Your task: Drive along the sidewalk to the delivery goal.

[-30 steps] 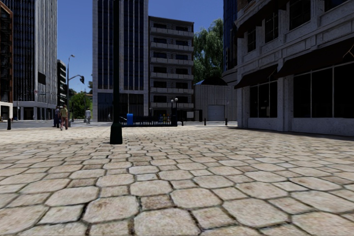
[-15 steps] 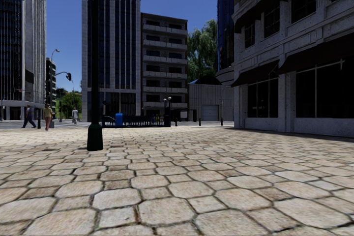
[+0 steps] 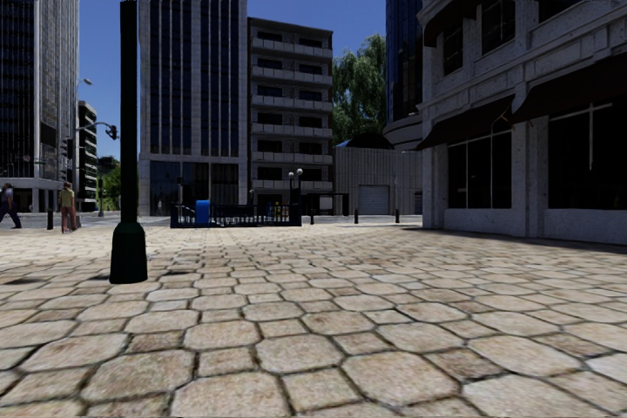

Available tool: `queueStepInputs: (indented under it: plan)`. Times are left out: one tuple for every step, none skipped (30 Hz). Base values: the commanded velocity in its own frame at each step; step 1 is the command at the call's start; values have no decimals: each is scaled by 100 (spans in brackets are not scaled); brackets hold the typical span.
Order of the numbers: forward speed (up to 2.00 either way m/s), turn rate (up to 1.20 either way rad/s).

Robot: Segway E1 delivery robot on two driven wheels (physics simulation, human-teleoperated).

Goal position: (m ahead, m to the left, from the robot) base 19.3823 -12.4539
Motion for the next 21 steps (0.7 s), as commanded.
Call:
queueStepInputs:
  plan:
    - [200,-26]
    - [200,-26]
    - [200,-38]
    - [200,-42]
    - [200,-43]
    - [200,-43]
    - [200,-43]
    - [200,-37]
    - [200,-20]
    - [200,-20]
    - [200,-4]
    - [200,0]
    - [200,0]
    - [200,0]
    - [200,0]
    - [200,0]
    - [200,0]
    - [200,0]
    - [200,0]
    - [200,0]
    - [200,0]
